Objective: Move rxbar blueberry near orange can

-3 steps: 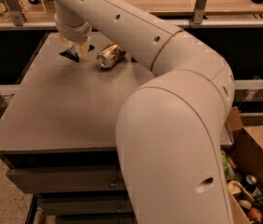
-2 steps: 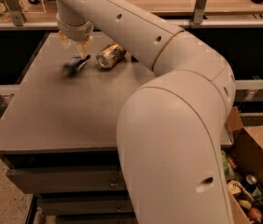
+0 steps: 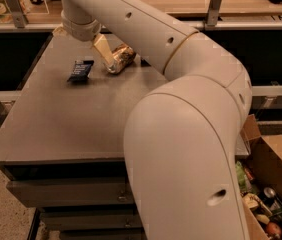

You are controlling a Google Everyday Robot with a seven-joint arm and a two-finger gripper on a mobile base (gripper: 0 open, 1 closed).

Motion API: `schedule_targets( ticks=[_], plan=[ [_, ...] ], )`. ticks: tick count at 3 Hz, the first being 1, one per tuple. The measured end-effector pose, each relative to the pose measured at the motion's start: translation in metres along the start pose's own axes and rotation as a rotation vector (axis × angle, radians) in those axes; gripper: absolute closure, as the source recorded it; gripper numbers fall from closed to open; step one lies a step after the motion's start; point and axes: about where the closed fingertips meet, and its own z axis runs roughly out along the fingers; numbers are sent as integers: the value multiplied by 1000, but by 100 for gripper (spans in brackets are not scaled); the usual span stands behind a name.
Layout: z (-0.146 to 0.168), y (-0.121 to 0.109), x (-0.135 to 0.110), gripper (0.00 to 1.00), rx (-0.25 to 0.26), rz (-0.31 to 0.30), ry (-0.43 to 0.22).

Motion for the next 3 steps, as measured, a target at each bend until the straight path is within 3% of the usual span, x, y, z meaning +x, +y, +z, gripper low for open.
schedule_targets(
  ticks=[2,3],
  plan=[
    [-37,-16,6,0,34,-32,-12],
    [-37,-16,6,0,36,-31,-13]
  ],
)
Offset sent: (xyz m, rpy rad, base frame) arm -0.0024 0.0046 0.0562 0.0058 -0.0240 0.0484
